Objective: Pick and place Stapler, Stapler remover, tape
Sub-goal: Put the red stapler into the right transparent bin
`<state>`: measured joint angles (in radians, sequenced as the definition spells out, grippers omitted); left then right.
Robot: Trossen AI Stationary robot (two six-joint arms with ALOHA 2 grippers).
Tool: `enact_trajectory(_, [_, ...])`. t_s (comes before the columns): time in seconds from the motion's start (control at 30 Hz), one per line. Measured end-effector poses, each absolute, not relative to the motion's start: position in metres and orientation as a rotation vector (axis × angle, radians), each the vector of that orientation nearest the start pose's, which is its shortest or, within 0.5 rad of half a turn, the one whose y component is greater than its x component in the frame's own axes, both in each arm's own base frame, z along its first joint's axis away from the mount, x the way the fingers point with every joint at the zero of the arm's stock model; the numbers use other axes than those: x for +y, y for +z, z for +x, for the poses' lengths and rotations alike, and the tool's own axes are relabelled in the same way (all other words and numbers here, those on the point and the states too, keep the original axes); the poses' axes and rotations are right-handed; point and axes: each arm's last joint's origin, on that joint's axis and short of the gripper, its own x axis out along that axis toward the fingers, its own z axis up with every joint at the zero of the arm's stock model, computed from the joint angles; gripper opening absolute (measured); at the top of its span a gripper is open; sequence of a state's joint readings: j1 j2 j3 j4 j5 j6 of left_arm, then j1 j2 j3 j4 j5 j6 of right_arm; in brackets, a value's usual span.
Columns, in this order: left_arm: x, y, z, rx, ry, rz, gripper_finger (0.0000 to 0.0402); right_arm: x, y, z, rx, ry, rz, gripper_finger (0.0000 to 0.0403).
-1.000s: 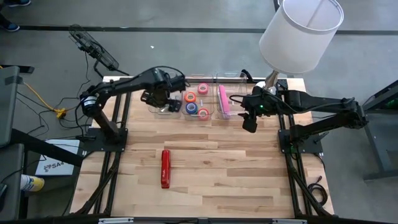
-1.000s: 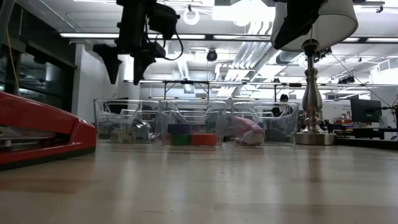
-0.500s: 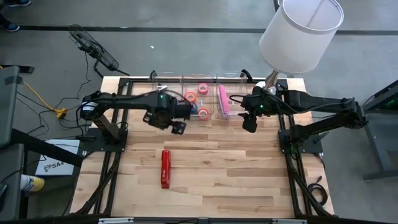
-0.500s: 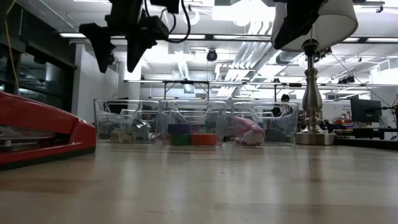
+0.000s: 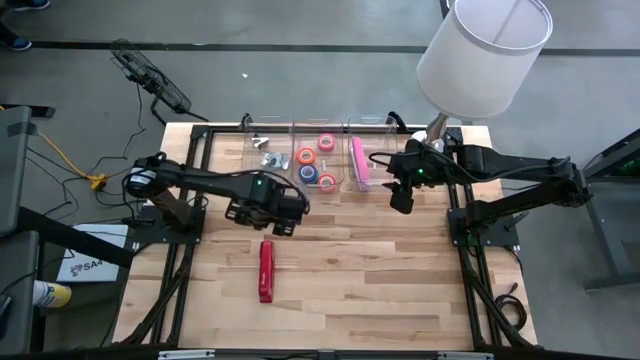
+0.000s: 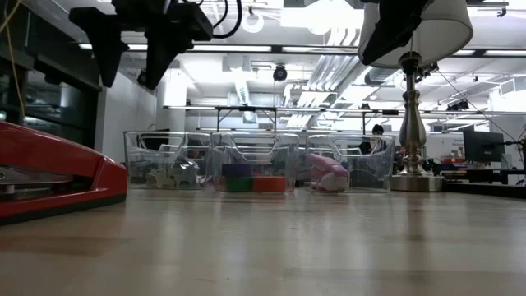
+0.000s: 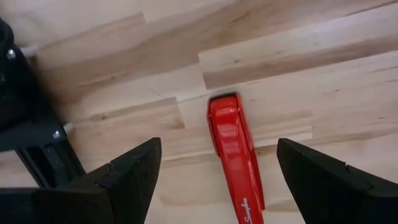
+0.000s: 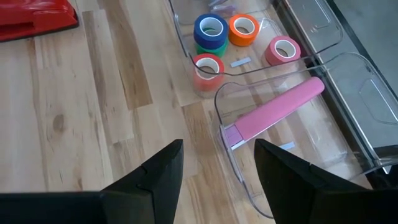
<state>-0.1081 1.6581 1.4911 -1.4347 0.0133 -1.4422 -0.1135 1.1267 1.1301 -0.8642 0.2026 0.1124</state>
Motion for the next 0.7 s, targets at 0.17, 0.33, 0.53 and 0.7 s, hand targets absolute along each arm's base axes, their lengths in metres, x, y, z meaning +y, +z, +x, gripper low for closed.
enact_trajectory(0.17, [-0.039, 0.278, 0.29, 1.35, 1.055, -1.077, 0.0315, -0.03, 0.33, 0.212, 0.846, -0.334, 0.072, 0.0188])
enact_trajectory(0.33, [-0.042, 0.264, 0.293, 1.357, 1.022, -1.137, 0.0319, -0.03, 0.33, 0.212, 0.847, -0.33, 0.075, 0.0188])
enact_trajectory(0.53, [-0.043, 0.242, 0.29, 1.381, 1.05, -1.185, 0.0352, -0.029, 0.329, 0.211, 0.856, -0.331, 0.085, 0.0188])
enact_trajectory(0.7, [-0.045, 0.218, 0.287, 1.422, 1.02, -1.266, 0.0374, -0.029, 0.329, 0.211, 0.86, -0.331, 0.093, 0.0188])
